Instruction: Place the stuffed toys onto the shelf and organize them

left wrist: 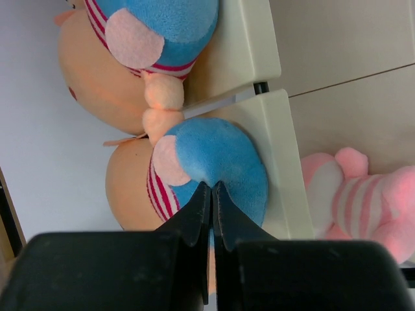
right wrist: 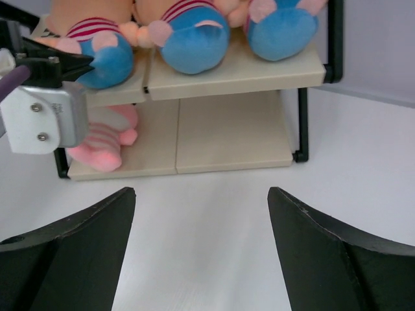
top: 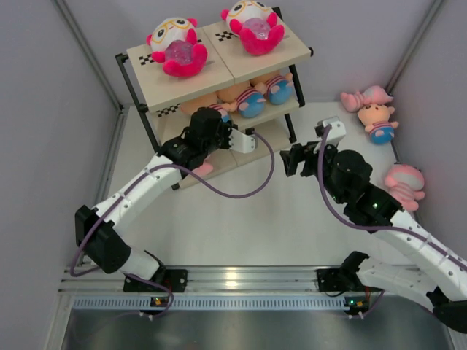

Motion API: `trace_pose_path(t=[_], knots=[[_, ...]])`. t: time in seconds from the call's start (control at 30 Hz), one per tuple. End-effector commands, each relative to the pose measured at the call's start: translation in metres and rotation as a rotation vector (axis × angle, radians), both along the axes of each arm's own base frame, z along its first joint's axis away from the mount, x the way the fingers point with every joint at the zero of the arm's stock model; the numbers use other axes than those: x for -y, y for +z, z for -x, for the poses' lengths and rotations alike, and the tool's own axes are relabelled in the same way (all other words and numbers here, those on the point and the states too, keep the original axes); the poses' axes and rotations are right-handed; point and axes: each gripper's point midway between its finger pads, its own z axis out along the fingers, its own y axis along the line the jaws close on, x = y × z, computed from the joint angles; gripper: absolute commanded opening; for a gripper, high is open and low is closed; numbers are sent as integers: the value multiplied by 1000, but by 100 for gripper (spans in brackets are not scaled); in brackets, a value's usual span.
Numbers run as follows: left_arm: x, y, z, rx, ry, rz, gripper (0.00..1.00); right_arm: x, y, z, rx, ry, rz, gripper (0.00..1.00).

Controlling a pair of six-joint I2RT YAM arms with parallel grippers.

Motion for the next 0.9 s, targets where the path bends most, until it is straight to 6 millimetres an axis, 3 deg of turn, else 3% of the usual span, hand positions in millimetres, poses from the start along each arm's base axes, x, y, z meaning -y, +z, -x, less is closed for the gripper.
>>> trace_pose_path(t=[0.0, 0.3, 0.43, 0.47, 0.5, 0.53, 0.57, 0.6, 0.77, 0.87], knots=[[17, 19, -11, 50, -57, 47, 0, 39, 11, -4, 18, -133, -71, 84], [20, 20, -26, 53, -61, 49, 0, 67, 1, -8, -19, -200, -71, 85], [15, 20, -26, 54, -50, 48, 0, 83, -14, -17, -70, -279, -61, 87], [13, 20, -26, 54, -41, 49, 4, 87, -16, -19, -78, -297, -65, 87], [10, 23, -25, 62, -26, 51, 16, 99, -19, -24, -94, -343, -78, 88], [9, 22, -25, 61, -17, 50, 38, 103, -24, -27, -113, -361, -77, 90], [6, 23, -25, 65, -8, 50, 47, 110, -25, -30, -120, -381, -84, 90], [5, 26, -22, 71, -4, 57, 53, 110, -27, -32, -135, -370, -105, 91], [-1, 40, -14, 82, 11, 109, 66, 163, -32, -61, -181, -482, -207, 91], [-4, 44, -3, 83, 36, 143, 71, 209, -45, -87, -235, -540, -340, 91]])
